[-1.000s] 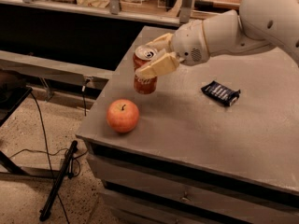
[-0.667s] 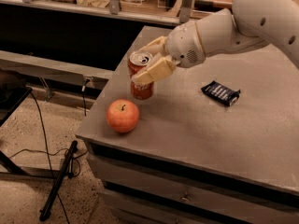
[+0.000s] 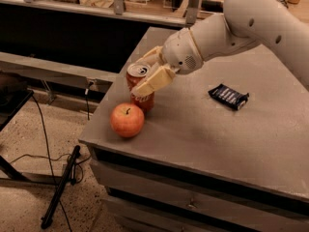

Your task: Move coke can near apple

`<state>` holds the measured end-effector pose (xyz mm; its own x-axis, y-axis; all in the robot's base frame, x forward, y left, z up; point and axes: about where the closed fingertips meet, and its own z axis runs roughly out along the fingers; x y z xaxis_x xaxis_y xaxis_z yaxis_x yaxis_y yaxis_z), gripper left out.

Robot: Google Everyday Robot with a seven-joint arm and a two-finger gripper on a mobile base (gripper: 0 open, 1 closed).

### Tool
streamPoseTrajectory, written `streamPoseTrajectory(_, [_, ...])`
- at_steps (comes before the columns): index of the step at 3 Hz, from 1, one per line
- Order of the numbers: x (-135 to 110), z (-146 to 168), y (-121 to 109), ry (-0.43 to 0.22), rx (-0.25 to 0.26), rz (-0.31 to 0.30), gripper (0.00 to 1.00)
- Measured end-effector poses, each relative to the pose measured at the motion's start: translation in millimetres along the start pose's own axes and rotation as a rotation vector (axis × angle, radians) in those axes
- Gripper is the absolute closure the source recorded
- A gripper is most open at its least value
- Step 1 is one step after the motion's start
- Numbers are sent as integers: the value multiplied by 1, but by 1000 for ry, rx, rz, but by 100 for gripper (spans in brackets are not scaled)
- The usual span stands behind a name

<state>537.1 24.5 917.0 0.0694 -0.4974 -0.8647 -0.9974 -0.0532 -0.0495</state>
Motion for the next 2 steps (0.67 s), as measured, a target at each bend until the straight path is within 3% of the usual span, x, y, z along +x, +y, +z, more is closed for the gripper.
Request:
streamPoseTrajectory(1, [7, 6, -2, -11, -41, -8, 97])
streamPoseTrajectory(2, [9, 8, -3, -31, -59, -11, 74])
